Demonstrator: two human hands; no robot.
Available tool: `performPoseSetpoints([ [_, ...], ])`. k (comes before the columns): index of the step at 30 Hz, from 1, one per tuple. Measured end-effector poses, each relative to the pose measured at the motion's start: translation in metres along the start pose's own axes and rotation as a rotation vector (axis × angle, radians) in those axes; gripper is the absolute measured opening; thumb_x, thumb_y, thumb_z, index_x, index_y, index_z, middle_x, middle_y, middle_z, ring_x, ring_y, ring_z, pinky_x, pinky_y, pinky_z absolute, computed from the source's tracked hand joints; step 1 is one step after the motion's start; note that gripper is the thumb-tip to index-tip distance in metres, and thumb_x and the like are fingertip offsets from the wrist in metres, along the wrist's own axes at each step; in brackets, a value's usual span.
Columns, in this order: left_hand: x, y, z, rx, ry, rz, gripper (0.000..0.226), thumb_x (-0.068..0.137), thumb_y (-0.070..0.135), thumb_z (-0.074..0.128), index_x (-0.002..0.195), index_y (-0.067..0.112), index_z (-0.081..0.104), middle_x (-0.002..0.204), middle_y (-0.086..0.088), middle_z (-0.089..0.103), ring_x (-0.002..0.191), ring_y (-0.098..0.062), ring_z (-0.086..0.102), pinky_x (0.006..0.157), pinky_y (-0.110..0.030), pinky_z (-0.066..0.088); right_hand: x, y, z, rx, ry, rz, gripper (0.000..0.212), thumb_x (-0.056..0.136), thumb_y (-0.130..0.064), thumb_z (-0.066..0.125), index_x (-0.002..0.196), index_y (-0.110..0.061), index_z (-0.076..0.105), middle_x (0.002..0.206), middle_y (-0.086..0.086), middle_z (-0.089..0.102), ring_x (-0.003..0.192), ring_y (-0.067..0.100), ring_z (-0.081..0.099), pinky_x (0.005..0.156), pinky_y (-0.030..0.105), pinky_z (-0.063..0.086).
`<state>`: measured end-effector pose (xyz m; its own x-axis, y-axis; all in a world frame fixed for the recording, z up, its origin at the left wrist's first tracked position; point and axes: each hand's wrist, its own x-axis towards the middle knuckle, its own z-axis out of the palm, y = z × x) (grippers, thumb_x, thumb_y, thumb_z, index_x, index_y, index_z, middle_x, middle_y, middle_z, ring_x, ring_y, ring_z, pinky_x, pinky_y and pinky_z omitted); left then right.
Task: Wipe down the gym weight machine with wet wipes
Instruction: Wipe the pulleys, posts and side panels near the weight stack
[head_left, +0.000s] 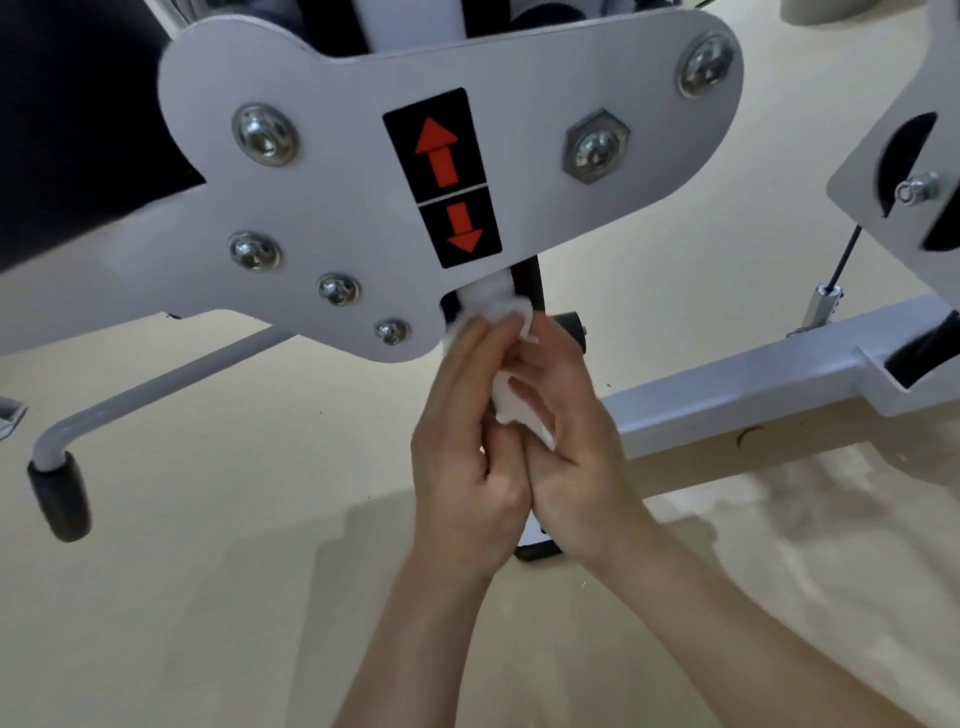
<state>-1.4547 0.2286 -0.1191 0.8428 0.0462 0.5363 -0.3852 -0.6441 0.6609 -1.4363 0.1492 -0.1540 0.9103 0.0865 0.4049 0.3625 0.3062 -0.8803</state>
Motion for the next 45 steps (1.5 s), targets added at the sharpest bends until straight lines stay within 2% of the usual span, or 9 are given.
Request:
performPoseSetpoints([
  [9,-0.055,-0.069,0.034,0.036,-0.231,-0.39,0.066,0.07,-0.016,0.044,0.113,0.03,0.061,0.117,0.016,0.064,0.114,0.001,0.056,0.093,-0.007,0.037,-0.041,0.083,-0.019,-0.397,0.033,0.47,0.034,0.09,0.002,0.044,0.117,-0.017,0.052,0.107,-0.004,0.066,0.106,0.01,0.062,0.091,0.029,0.05],
  [13,-0.063,-0.09,0.048,0.088,-0.381,-0.451,0.063,0.067,-0.009,0.047,0.106,0.039,0.059,0.111,0.028,0.06,0.107,0.015,0.052,0.093,-0.01,0.041,-0.037,0.105,-0.035,-0.444,0.037,0.711,0.003,0.096,-0.014,0.053,0.097,-0.017,0.054,0.083,-0.005,0.063,0.077,0.014,0.063,0.06,0.013,0.047],
  [21,-0.068,-0.069,0.045,0.068,-0.34,-0.363,0.07,0.067,0.004,0.046,0.132,0.031,0.052,0.137,0.021,0.047,0.131,0.013,0.034,0.104,-0.004,0.025,-0.015,0.069,-0.061,-0.516,0.218,0.496,0.012,0.091,-0.016,0.062,0.09,-0.023,0.072,0.083,-0.011,0.072,0.082,0.004,0.066,0.079,0.019,0.051],
  [24,-0.079,-0.071,0.046,0.172,-0.529,-0.319,0.072,0.067,0.005,0.039,0.134,0.029,0.051,0.136,0.025,0.043,0.124,0.021,0.031,0.1,0.0,0.026,-0.005,0.066,-0.071,-0.372,0.32,0.574,0.016,0.087,-0.017,0.065,0.083,-0.03,0.074,0.079,-0.014,0.072,0.083,0.003,0.067,0.082,0.022,0.052],
  [27,-0.082,-0.074,0.047,0.394,-0.748,-0.17,0.071,0.07,0.007,0.034,0.137,0.018,0.052,0.138,0.011,0.046,0.128,0.0,0.034,0.103,-0.019,0.039,0.013,0.067,-0.074,-0.408,0.42,0.499,0.025,0.084,-0.011,0.065,0.074,-0.034,0.066,0.074,-0.017,0.068,0.078,0.003,0.066,0.079,0.018,0.049],
  [31,-0.078,-0.061,0.055,0.631,-0.921,-0.086,0.07,0.077,0.002,0.043,0.146,0.015,0.037,0.144,0.005,0.034,0.135,-0.015,0.028,0.099,-0.027,0.038,0.034,0.078,-0.071,-0.464,0.173,0.605,0.031,0.088,0.001,0.047,0.102,-0.022,0.064,0.098,-0.005,0.062,0.086,0.011,0.06,0.069,0.013,0.044],
  [35,-0.075,-0.068,0.062,0.652,-0.937,-0.151,0.072,0.075,0.003,0.044,0.145,0.015,0.035,0.144,0.004,0.033,0.131,-0.018,0.029,0.091,-0.03,0.043,0.027,0.081,-0.068,-0.821,-0.175,0.51,0.071,0.086,0.007,0.043,0.15,-0.021,0.03,0.145,0.004,0.038,0.122,0.023,0.05,0.093,0.023,0.039],
  [41,-0.094,-0.083,0.052,0.544,-0.855,-0.248,0.065,0.067,0.008,0.031,0.123,0.02,0.063,0.139,0.005,0.044,0.125,-0.02,0.04,0.094,-0.026,0.044,-0.006,0.115,-0.059,-1.659,-0.633,0.326,0.099,0.089,-0.046,0.056,0.153,-0.001,-0.004,0.162,0.016,0.003,0.151,0.03,-0.002,0.119,0.055,-0.002],
  [45,-0.088,-0.073,0.048,0.543,-0.742,-0.198,0.059,0.072,-0.001,0.043,0.123,0.021,0.062,0.132,0.008,0.052,0.119,-0.015,0.047,0.092,-0.027,0.048,0.0,0.13,-0.058,-1.622,-0.598,0.222,0.077,0.076,-0.041,0.07,0.136,0.004,0.05,0.133,0.024,0.055,0.132,0.037,0.047,0.116,0.049,0.028],
])
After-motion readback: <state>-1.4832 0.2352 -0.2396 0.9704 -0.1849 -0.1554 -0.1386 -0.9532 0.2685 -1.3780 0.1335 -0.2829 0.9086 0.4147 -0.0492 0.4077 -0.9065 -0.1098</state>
